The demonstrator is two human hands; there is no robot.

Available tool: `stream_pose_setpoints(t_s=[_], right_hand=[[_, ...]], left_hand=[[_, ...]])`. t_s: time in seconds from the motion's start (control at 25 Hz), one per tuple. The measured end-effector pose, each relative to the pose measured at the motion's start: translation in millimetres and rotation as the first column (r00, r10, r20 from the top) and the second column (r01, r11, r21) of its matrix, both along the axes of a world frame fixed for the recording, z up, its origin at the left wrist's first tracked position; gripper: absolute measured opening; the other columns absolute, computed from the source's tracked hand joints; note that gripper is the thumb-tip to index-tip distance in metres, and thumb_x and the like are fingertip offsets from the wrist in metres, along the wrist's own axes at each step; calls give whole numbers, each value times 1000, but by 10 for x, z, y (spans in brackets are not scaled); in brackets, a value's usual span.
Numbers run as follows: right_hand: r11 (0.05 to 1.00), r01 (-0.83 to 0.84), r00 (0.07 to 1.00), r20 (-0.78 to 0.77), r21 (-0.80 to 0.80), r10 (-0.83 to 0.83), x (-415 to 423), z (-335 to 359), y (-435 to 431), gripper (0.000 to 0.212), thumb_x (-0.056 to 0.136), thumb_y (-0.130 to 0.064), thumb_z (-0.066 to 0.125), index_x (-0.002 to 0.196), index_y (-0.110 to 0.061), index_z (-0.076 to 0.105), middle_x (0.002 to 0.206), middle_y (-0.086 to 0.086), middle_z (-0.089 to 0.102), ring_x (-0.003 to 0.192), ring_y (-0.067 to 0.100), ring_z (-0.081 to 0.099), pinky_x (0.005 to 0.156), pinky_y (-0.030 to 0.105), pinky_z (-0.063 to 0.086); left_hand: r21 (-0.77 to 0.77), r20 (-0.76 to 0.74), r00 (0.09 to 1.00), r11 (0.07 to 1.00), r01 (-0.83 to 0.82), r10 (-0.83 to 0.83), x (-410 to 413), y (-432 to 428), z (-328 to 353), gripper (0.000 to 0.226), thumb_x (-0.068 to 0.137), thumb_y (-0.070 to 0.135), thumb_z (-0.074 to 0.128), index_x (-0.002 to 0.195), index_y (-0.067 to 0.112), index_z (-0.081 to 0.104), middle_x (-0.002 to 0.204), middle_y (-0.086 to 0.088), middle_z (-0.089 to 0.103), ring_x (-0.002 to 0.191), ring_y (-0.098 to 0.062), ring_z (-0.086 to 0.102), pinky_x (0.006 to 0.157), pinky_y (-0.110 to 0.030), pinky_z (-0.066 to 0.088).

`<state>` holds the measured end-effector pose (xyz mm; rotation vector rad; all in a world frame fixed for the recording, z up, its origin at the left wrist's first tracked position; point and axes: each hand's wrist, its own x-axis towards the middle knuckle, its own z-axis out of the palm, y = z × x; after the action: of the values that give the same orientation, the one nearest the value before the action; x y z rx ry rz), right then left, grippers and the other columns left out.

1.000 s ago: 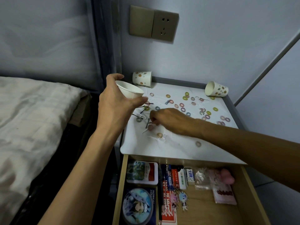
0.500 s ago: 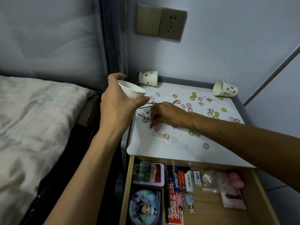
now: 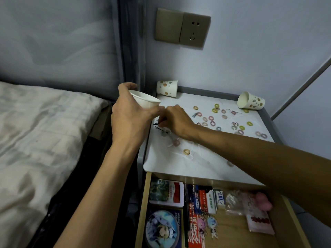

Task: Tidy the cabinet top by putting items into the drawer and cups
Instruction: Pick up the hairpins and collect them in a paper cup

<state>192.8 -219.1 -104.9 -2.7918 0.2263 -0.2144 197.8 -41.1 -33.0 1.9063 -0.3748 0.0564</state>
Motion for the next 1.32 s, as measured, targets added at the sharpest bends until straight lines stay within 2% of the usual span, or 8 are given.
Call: stream_pose_setpoints(t_s=[0.12,0.4,0.6,0.68,0.84,1.0,1.08,1.32], right_hand=[[993,117,987,-113,-16,-118,92,-75,60,5,72,-12,71,76,-11,74,77,12,71,70,29,67,66,40,57],[963,114,946,-270,-245,-180,52,60,272,23,93,-6,52,113,-7,62,116,17,60,104,36,61,80,38,50],[820,-93,952,-292,-565,-93,113,16,422,38,97,-12,48,135,-7,47,132,13,56,116,32,59,82,37,48],[881,-43,950,-293,-471,-110,115,39,370,34,96,-10,49,130,-8,52,125,12,59,111,32,61,80,37,48],[985,148,988,-52,92,-144,98,146,96,9,91,-8,56,91,-4,64,92,14,69,83,29,67,72,36,55],[665,59,963,133,745,-235,8,527,-29,8,99,-2,47,92,-5,50,79,14,67,63,17,64,62,22,55],[612,4,968,151,791,-202,-71,681,-97,8,99,-1,47,94,-5,52,75,13,65,61,18,63,60,26,54],[936,-214,977,85,279,198,-345,1231,-155,16,92,-11,64,104,-14,75,79,-2,72,62,11,59,61,28,50]], left_hand=[[2,5,1000,1000,-8,8,39,15,-9,79,63,37,87,129,24,45,110,3,59,103,-21,59,89,-42,51],[-3,6,1000,1000,-7,7,42,28,-17,80,62,37,87,129,23,45,109,1,60,104,-22,59,89,-44,52],[-2,6,1000,1000,-10,10,23,23,-17,80,62,38,87,129,22,45,111,-1,61,103,-23,59,89,-45,51],[-3,5,1000,1000,-7,7,19,35,-13,80,63,38,87,129,22,45,112,-1,61,104,-23,59,90,-45,51],[3,16,1000,1000,8,-8,27,42,0,83,61,41,87,130,20,45,109,1,59,105,-23,58,88,-43,51],[17,7,1000,1000,19,-19,-10,14,-7,81,63,40,86,131,22,45,107,4,57,103,-21,59,86,-37,51],[17,1,999,999,36,-36,-27,-13,-17,80,63,37,87,130,23,46,108,4,57,102,-20,59,85,-35,50],[29,-5,990,990,138,-138,-117,-121,-17,85,62,35,88,134,24,43,111,6,57,100,-14,56,77,-24,45]])
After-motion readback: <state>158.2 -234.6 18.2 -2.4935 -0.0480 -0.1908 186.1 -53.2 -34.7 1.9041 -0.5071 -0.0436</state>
